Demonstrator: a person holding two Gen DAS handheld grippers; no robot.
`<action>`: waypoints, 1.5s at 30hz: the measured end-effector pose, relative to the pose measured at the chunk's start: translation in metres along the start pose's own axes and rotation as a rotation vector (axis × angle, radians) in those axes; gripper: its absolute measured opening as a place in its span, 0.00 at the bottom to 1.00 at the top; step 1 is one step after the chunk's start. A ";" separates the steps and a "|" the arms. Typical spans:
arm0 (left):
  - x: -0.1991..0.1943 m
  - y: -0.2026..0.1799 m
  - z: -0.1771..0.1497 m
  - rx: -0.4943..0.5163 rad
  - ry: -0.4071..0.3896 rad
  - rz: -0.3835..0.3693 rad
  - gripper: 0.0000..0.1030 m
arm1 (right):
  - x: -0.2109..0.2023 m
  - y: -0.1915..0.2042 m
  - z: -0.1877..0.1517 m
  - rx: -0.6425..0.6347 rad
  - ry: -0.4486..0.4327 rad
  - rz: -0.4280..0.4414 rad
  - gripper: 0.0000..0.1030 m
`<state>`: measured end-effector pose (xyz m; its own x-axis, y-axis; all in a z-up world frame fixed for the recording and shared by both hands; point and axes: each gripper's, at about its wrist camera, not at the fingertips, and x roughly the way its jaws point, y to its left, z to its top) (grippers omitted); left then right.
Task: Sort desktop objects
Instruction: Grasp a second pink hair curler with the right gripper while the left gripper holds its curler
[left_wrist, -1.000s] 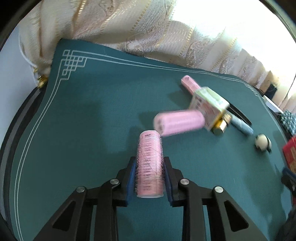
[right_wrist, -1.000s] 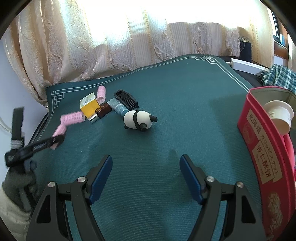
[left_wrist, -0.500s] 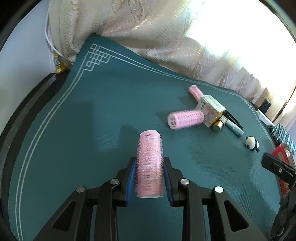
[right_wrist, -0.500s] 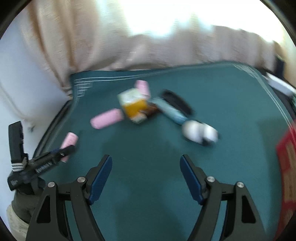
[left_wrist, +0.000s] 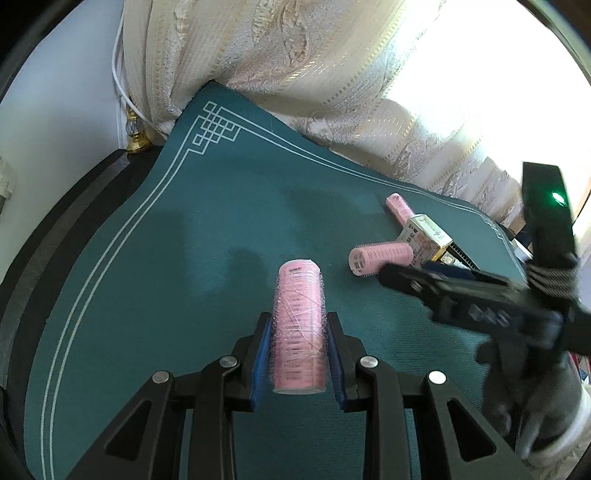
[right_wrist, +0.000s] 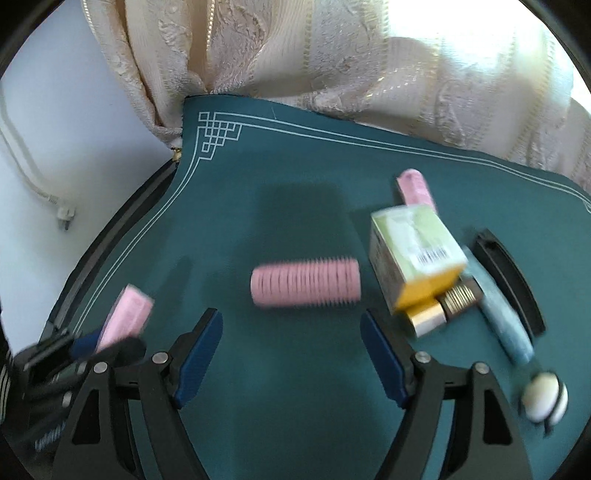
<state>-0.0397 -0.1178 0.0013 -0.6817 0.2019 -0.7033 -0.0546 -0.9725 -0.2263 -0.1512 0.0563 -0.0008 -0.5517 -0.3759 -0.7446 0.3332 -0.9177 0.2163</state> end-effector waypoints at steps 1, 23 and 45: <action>0.000 0.000 0.000 0.001 -0.001 -0.002 0.28 | 0.005 0.000 0.004 -0.003 0.003 -0.003 0.78; -0.001 -0.009 -0.003 -0.002 0.000 -0.037 0.28 | 0.027 0.010 0.050 -0.088 -0.038 -0.054 0.82; -0.003 -0.009 -0.004 -0.015 0.005 -0.046 0.28 | 0.046 -0.018 0.046 -0.063 0.049 -0.123 0.50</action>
<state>-0.0341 -0.1094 0.0024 -0.6747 0.2472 -0.6955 -0.0749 -0.9603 -0.2686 -0.2177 0.0494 -0.0102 -0.5540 -0.2527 -0.7933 0.3137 -0.9459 0.0822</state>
